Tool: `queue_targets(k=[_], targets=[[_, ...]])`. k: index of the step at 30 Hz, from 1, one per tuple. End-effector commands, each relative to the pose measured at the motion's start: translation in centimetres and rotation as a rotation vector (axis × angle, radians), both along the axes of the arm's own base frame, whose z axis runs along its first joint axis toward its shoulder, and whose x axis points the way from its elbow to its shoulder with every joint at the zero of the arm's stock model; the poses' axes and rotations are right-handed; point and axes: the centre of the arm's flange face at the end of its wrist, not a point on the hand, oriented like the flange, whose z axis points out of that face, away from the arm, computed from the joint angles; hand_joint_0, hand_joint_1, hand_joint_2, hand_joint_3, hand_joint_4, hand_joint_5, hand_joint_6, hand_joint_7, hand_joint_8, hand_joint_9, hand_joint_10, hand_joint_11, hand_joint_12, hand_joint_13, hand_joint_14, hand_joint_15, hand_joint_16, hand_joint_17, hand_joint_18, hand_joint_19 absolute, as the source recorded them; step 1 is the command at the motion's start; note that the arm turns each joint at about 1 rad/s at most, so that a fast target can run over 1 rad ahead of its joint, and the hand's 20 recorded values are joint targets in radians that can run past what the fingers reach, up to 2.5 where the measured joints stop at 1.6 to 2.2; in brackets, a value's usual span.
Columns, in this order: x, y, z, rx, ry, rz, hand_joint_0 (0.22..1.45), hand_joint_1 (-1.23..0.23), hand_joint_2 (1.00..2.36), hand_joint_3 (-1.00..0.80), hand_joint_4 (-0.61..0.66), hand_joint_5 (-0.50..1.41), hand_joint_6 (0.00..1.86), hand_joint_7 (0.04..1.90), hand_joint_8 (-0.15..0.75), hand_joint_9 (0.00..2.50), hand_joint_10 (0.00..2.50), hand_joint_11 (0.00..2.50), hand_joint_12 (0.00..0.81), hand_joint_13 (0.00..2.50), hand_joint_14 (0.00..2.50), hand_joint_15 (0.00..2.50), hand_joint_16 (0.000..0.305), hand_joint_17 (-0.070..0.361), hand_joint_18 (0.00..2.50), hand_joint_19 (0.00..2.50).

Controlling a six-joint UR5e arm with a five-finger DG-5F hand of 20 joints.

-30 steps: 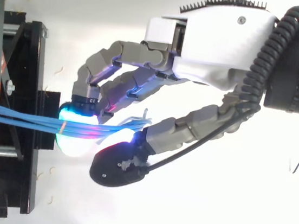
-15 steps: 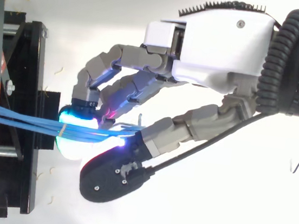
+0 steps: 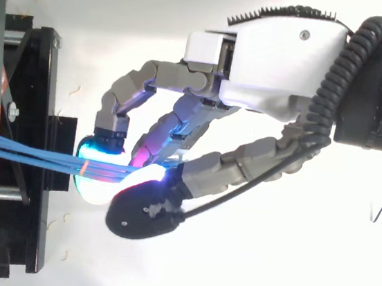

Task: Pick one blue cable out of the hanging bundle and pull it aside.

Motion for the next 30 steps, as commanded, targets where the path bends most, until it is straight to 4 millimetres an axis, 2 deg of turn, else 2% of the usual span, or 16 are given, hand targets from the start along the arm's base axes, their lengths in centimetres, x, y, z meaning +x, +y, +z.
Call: queue_targets(k=[1, 3, 5, 7, 12, 15, 18, 25, 30], targets=[[-0.01, 0.02, -0.25, 0.000, 0.003, 0.000, 0.63, -0.93, 1.01, -0.04, -0.07, -0.06, 0.90, 0.82, 0.248, 0.91, 0.01, 0.33, 0.392, 0.63, 0.02, 0.40, 0.057, 0.129, 0.55, 0.51], [0.02, 0.03, -0.18, 0.001, 0.000, 0.000, 0.65, -0.93, 1.01, -0.10, -0.05, -0.07, 0.91, 0.79, 0.235, 0.89, 0.02, 0.34, 0.380, 0.62, 0.02, 0.41, 0.055, 0.123, 0.53, 0.52], [-0.01, -0.09, -0.18, 0.003, 0.001, -0.002, 0.62, -0.91, 1.01, -0.31, 0.00, -0.08, 0.89, 0.80, 0.203, 0.88, 0.02, 0.36, 0.346, 0.59, 0.02, 0.42, 0.047, 0.106, 0.48, 0.56], [-0.02, -0.09, -0.25, 0.002, 0.003, -0.002, 0.57, -0.88, 1.00, -0.47, 0.01, -0.07, 0.88, 0.80, 0.205, 0.92, 0.02, 0.36, 0.349, 0.60, 0.02, 0.42, 0.048, 0.108, 0.49, 0.56], [-0.04, 0.02, -0.51, 0.004, 0.006, -0.002, 0.46, -0.67, 1.00, -0.50, 0.01, -0.05, 0.87, 0.81, 0.239, 0.98, 0.01, 0.33, 0.381, 0.62, 0.02, 0.42, 0.055, 0.124, 0.51, 0.56], [-0.04, 0.02, -0.51, 0.001, 0.006, 0.000, 0.51, -0.58, 1.00, -0.50, -0.01, -0.06, 0.87, 0.81, 0.229, 1.00, 0.02, 0.35, 0.366, 0.61, 0.02, 0.43, 0.052, 0.116, 0.48, 0.57], [0.00, 0.02, -0.43, 0.001, 0.003, 0.000, 0.58, -0.52, 1.01, -0.40, -0.03, -0.06, 0.87, 0.81, 0.219, 1.01, 0.02, 0.37, 0.353, 0.61, 0.02, 0.44, 0.047, 0.107, 0.46, 0.60], [0.29, 0.19, -0.38, 0.001, -0.018, 0.004, 0.58, -0.73, 1.00, -0.11, -0.01, -0.04, 0.87, 0.83, 0.285, 1.05, 0.01, 0.38, 0.424, 0.70, 0.02, 0.43, 0.063, 0.142, 0.63, 0.54], [0.34, 0.19, -0.30, 0.002, -0.023, 0.004, 0.62, -0.89, 1.01, -0.01, 0.01, -0.05, 0.89, 0.85, 0.270, 1.03, 0.02, 0.41, 0.408, 0.70, 0.02, 0.43, 0.060, 0.136, 0.63, 0.54]])
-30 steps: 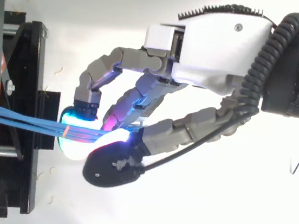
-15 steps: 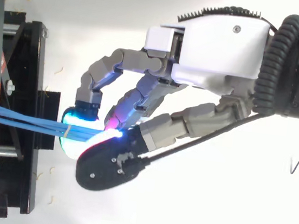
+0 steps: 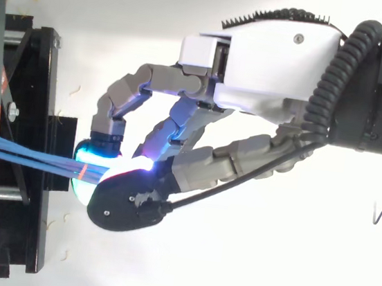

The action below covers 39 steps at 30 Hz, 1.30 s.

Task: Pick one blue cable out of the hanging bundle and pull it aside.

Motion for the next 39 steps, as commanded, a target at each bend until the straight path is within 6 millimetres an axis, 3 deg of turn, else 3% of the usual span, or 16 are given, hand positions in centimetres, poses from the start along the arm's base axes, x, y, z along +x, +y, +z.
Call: queue_targets(k=[1, 15, 28, 33, 36, 39], targets=[[0.02, -0.10, 0.03, 0.000, -0.002, -0.001, 0.63, -0.91, 1.00, 0.01, 0.00, -0.06, 0.89, 0.92, 0.269, 1.02, 0.02, 0.41, 0.407, 0.70, 0.02, 0.44, 0.060, 0.135, 0.63, 0.54], [0.00, -0.36, 0.03, 0.002, -0.002, 0.003, 0.75, -0.96, 1.02, -0.24, -0.08, -0.09, 0.91, 1.14, 0.220, 0.98, 0.02, 0.43, 0.347, 0.63, 0.02, 0.43, 0.049, 0.109, 0.53, 0.54], [-0.01, -0.46, 0.03, 0.003, -0.002, 0.003, 0.83, -0.98, 1.00, -0.50, -0.18, -0.07, 0.93, 1.16, 0.214, 1.10, 0.02, 0.46, 0.334, 0.72, 0.02, 0.45, 0.046, 0.105, 0.58, 0.54], [-0.09, -0.84, 0.01, 0.006, 0.002, 0.005, 0.78, -0.99, 1.00, -0.50, -0.18, -0.06, 0.94, 1.02, 0.209, 1.13, 0.02, 0.47, 0.332, 0.75, 0.02, 0.45, 0.046, 0.104, 0.61, 0.53], [-0.14, -0.83, 0.05, 0.005, 0.002, 0.007, 0.65, -0.98, 1.00, -0.50, -0.08, -0.05, 0.92, 0.79, 0.209, 1.13, 0.02, 0.47, 0.332, 0.75, 0.02, 0.47, 0.045, 0.102, 0.60, 0.56], [-0.11, -0.83, -0.06, 0.005, 0.003, 0.007, 0.51, -0.93, 1.00, -0.50, -0.06, -0.04, 0.90, 0.79, 0.226, 1.16, 0.02, 0.46, 0.357, 0.76, 0.02, 0.47, 0.050, 0.111, 0.62, 0.58]])
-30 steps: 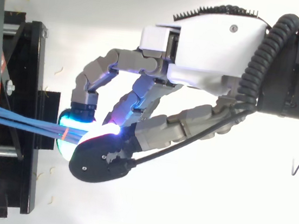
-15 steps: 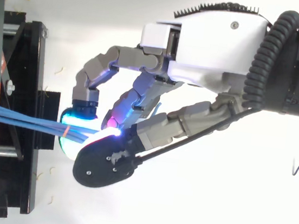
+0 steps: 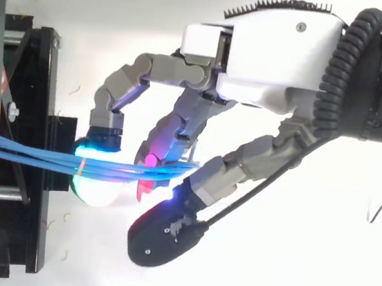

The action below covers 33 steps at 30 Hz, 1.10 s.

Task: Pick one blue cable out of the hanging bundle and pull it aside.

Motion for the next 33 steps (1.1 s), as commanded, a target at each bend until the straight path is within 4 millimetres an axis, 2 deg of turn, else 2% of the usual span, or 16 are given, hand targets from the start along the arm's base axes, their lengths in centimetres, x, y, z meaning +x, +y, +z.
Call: queue_targets(k=[1, 4, 7, 11, 13, 18, 19, 21, 22, 24, 25, 26, 28, 29, 33], targets=[[-0.01, -0.02, -0.04, 0.000, 0.001, 0.001, 0.48, -0.91, 1.00, -0.50, -0.04, -0.04, 0.90, 0.81, 0.232, 1.16, 0.02, 0.45, 0.368, 0.77, 0.02, 0.47, 0.052, 0.116, 0.63, 0.58], [-0.03, -0.02, -0.05, 0.000, 0.002, 0.001, 0.41, -0.82, 1.00, -0.50, -0.03, -0.04, 0.88, 0.81, 0.260, 1.17, 0.02, 0.42, 0.396, 0.77, 0.02, 0.47, 0.058, 0.131, 0.65, 0.57], [-0.01, -0.02, -0.04, 0.000, 0.001, 0.001, 0.41, -0.73, 1.00, -0.50, -0.02, -0.04, 0.87, 0.81, 0.258, 1.17, 0.02, 0.42, 0.404, 0.77, 0.02, 0.47, 0.059, 0.133, 0.65, 0.59], [0.00, -0.02, 0.09, 0.000, -0.004, 0.001, 0.52, -0.65, 1.00, -0.50, -0.04, -0.04, 0.88, 0.86, 0.237, 1.17, 0.02, 0.44, 0.366, 0.74, 0.02, 0.49, 0.051, 0.114, 0.57, 0.63], [0.04, 0.10, -0.02, 0.000, -0.002, 0.002, 0.56, -0.67, 1.00, -0.36, -0.03, -0.03, 0.87, 0.87, 0.255, 1.20, 0.02, 0.42, 0.396, 0.79, 0.02, 0.47, 0.058, 0.131, 0.64, 0.61], [0.07, 0.00, -0.01, 0.001, -0.005, 0.002, 0.57, -0.76, 1.00, -0.19, -0.03, -0.03, 0.86, 0.89, 0.290, 1.24, 0.02, 0.44, 0.432, 0.84, 0.02, 0.47, 0.067, 0.150, 0.73, 0.57], [0.09, 0.02, 0.12, 0.002, -0.007, 0.004, 0.54, -0.79, 1.08, -0.19, -0.03, -0.03, 0.86, 0.90, 0.298, 1.24, 0.02, 0.44, 0.437, 0.85, 0.02, 0.47, 0.067, 0.152, 0.74, 0.58], [0.12, 0.02, 0.26, 0.001, -0.010, 0.004, 0.56, -0.85, 1.06, -0.15, -0.03, -0.03, 0.88, 0.87, 0.294, 1.22, 0.02, 0.47, 0.437, 0.84, 0.02, 0.48, 0.066, 0.150, 0.73, 0.57], [0.12, 0.14, 0.38, 0.001, -0.013, 0.006, 0.59, -0.90, 1.00, -0.13, -0.03, -0.04, 0.89, 0.84, 0.285, 1.18, 0.02, 0.49, 0.423, 0.83, 0.02, 0.49, 0.064, 0.143, 0.71, 0.58], [0.12, 0.03, 0.45, 0.000, -0.014, 0.005, 0.63, -0.94, 1.01, -0.18, -0.02, -0.06, 0.90, 0.83, 0.252, 1.13, 0.02, 0.51, 0.387, 0.79, 0.02, 0.50, 0.057, 0.128, 0.66, 0.59], [0.15, 0.03, 0.33, -0.002, -0.012, 0.005, 0.65, -0.94, 1.01, -0.30, -0.02, -0.06, 0.90, 0.82, 0.236, 1.11, 0.02, 0.53, 0.367, 0.76, 0.02, 0.50, 0.052, 0.118, 0.63, 0.60], [0.13, 0.04, 0.32, 0.000, -0.011, 0.006, 0.64, -0.95, 1.01, -0.37, -0.02, -0.07, 0.90, 0.83, 0.216, 1.09, 0.02, 0.55, 0.342, 0.74, 0.02, 0.52, 0.047, 0.106, 0.58, 0.62], [0.13, 0.06, 0.38, 0.001, -0.011, 0.008, 0.55, -0.91, 1.00, -0.50, -0.02, -0.07, 0.90, 0.81, 0.215, 1.09, 0.02, 0.53, 0.348, 0.74, 0.02, 0.52, 0.048, 0.109, 0.59, 0.63], [0.10, 0.05, 0.56, 0.001, -0.012, 0.008, 0.50, -0.87, 1.00, -0.50, -0.02, -0.06, 0.89, 0.81, 0.224, 1.10, 0.02, 0.52, 0.359, 0.75, 0.02, 0.52, 0.051, 0.114, 0.61, 0.63], [0.14, 0.06, 0.58, 0.000, -0.015, 0.008, 0.44, -0.71, 1.00, -0.50, -0.01, -0.05, 0.88, 0.82, 0.249, 1.16, 0.02, 0.49, 0.385, 0.77, 0.02, 0.50, 0.056, 0.126, 0.64, 0.61]])
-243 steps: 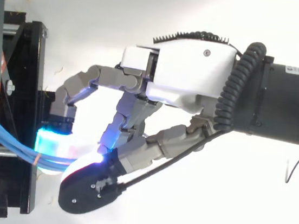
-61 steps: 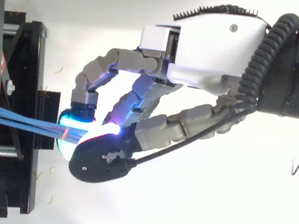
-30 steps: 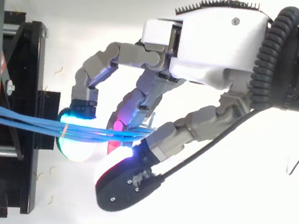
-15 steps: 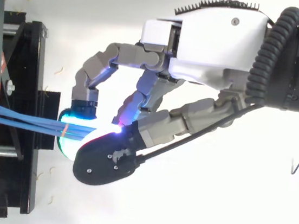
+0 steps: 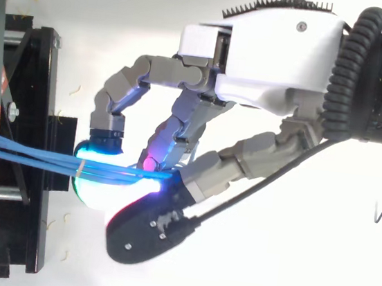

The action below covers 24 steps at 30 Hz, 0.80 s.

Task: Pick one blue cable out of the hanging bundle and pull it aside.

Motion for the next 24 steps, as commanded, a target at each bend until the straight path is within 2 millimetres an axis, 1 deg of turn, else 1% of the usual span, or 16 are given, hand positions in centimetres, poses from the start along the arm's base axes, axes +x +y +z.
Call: queue_targets(k=[1, 4, 7, 9, 10, 12, 13, 14, 15, 17, 18, 19, 21, 22, 24], targets=[[0.07, 0.22, 0.00, 0.000, -0.003, 0.003, 0.45, -0.67, 1.00, -0.50, -0.02, -0.05, 0.87, 0.83, 0.250, 1.16, 0.02, 0.49, 0.393, 0.77, 0.02, 0.50, 0.056, 0.126, 0.63, 0.63], [0.09, 0.22, 0.01, 0.000, -0.004, 0.003, 0.46, -0.63, 1.00, -0.50, -0.04, -0.05, 0.87, 0.83, 0.249, 1.17, 0.02, 0.49, 0.385, 0.76, 0.02, 0.51, 0.055, 0.125, 0.62, 0.63], [0.15, 0.23, 0.04, 0.000, -0.009, 0.003, 0.51, -0.59, 1.00, -0.50, -0.04, -0.05, 0.86, 0.85, 0.233, 1.18, 0.02, 0.49, 0.368, 0.75, 0.02, 0.51, 0.051, 0.116, 0.58, 0.66], [0.13, 0.23, -0.03, 0.000, -0.007, 0.003, 0.57, -0.54, 1.00, -0.43, -0.05, -0.05, 0.87, 0.86, 0.223, 1.17, 0.02, 0.51, 0.356, 0.74, 0.02, 0.52, 0.049, 0.110, 0.56, 0.68], [0.15, 0.23, 0.04, 0.000, -0.009, 0.003, 0.58, -0.55, 1.01, -0.37, -0.06, -0.05, 0.86, 0.86, 0.240, 1.21, 0.02, 0.50, 0.377, 0.78, 0.02, 0.51, 0.054, 0.122, 0.60, 0.66], [0.13, 0.23, -0.03, 0.000, -0.007, 0.003, 0.57, -0.55, 1.01, -0.31, -0.05, -0.04, 0.86, 0.86, 0.260, 1.26, 0.02, 0.49, 0.400, 0.81, 0.02, 0.50, 0.059, 0.134, 0.65, 0.64], [0.13, 0.23, -0.03, 0.000, -0.007, 0.003, 0.57, -0.56, 1.00, -0.26, -0.03, -0.04, 0.85, 0.87, 0.276, 1.28, 0.02, 0.49, 0.427, 0.84, 0.02, 0.49, 0.065, 0.145, 0.69, 0.62], [0.13, 0.23, -0.03, 0.000, -0.007, 0.003, 0.57, -0.56, 1.00, -0.23, -0.04, -0.04, 0.85, 0.87, 0.285, 1.29, 0.02, 0.48, 0.431, 0.85, 0.02, 0.49, 0.066, 0.149, 0.70, 0.61], [0.13, 0.23, -0.03, 0.000, -0.007, 0.003, 0.55, -0.56, 1.06, -0.23, -0.03, -0.03, 0.85, 0.86, 0.288, 1.29, 0.02, 0.48, 0.437, 0.86, 0.02, 0.49, 0.067, 0.152, 0.71, 0.62], [0.18, 0.35, -0.01, 0.000, -0.010, 0.005, 0.49, -0.56, 1.28, -0.25, -0.03, -0.03, 0.85, 0.87, 0.300, 1.31, 0.02, 0.49, 0.450, 0.88, 0.02, 0.49, 0.070, 0.158, 0.74, 0.60], [0.19, 0.23, -0.01, 0.001, -0.012, 0.003, 0.47, -0.60, 1.37, -0.24, -0.03, -0.03, 0.85, 0.87, 0.310, 1.32, 0.02, 0.48, 0.457, 0.88, 0.02, 0.48, 0.072, 0.162, 0.76, 0.59], [0.19, 0.23, -0.01, 0.001, -0.012, 0.003, 0.45, -0.66, 1.42, -0.22, -0.03, -0.03, 0.85, 0.87, 0.303, 1.30, 0.02, 0.48, 0.460, 0.89, 0.02, 0.48, 0.073, 0.164, 0.78, 0.59], [0.17, 0.23, -0.01, 0.000, -0.010, 0.003, 0.44, -0.75, 1.48, -0.19, -0.02, -0.04, 0.86, 0.83, 0.311, 1.28, 0.02, 0.51, 0.464, 0.89, 0.02, 0.49, 0.073, 0.164, 0.79, 0.58], [0.15, 0.34, -0.09, 0.000, -0.007, 0.005, 0.44, -0.79, 1.47, -0.17, -0.02, -0.04, 0.87, 0.82, 0.313, 1.26, 0.02, 0.51, 0.459, 0.88, 0.02, 0.49, 0.072, 0.163, 0.78, 0.58], [0.12, 0.23, -0.22, 0.000, -0.006, 0.003, 0.50, -0.85, 1.32, -0.13, 0.00, -0.05, 0.87, 0.83, 0.300, 1.23, 0.02, 0.52, 0.445, 0.86, 0.02, 0.49, 0.070, 0.156, 0.76, 0.57]])
